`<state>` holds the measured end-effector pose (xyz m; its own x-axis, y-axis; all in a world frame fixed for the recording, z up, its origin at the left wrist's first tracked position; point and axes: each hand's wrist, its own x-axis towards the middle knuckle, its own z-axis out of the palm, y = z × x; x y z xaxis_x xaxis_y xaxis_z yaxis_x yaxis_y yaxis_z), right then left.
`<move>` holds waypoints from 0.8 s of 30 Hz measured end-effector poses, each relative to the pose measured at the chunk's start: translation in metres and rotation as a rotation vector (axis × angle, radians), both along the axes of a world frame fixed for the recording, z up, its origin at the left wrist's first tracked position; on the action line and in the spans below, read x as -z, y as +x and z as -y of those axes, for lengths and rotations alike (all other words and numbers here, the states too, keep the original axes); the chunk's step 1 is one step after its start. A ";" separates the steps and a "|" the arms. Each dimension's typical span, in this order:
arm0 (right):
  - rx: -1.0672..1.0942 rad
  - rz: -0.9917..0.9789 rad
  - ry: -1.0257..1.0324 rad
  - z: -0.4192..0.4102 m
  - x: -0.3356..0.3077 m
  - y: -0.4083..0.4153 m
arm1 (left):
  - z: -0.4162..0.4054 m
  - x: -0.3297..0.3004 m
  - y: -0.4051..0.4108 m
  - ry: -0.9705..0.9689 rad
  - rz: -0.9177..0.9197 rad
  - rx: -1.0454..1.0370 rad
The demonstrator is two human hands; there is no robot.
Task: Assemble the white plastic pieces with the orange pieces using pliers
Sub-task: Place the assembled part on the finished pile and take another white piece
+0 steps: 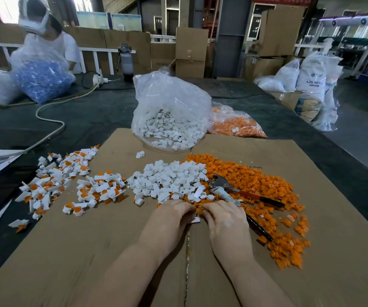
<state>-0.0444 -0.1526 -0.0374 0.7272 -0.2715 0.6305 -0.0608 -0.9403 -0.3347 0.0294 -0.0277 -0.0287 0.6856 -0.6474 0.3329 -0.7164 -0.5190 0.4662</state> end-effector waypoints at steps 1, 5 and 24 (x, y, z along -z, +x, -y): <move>-0.003 0.001 0.013 0.000 0.000 0.000 | 0.000 0.000 0.000 0.008 -0.004 -0.008; -0.011 0.004 0.032 0.000 -0.001 -0.001 | 0.002 -0.002 -0.001 -0.090 -0.178 -0.076; -0.029 0.008 0.249 -0.001 -0.005 -0.006 | 0.017 -0.003 -0.007 -0.588 -0.762 -0.148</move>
<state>-0.0503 -0.1519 -0.0320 0.7321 -0.3983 0.5526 -0.0317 -0.8302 -0.5565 0.0226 -0.0451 -0.0259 0.9121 -0.4099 0.0088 -0.0614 -0.1154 0.9914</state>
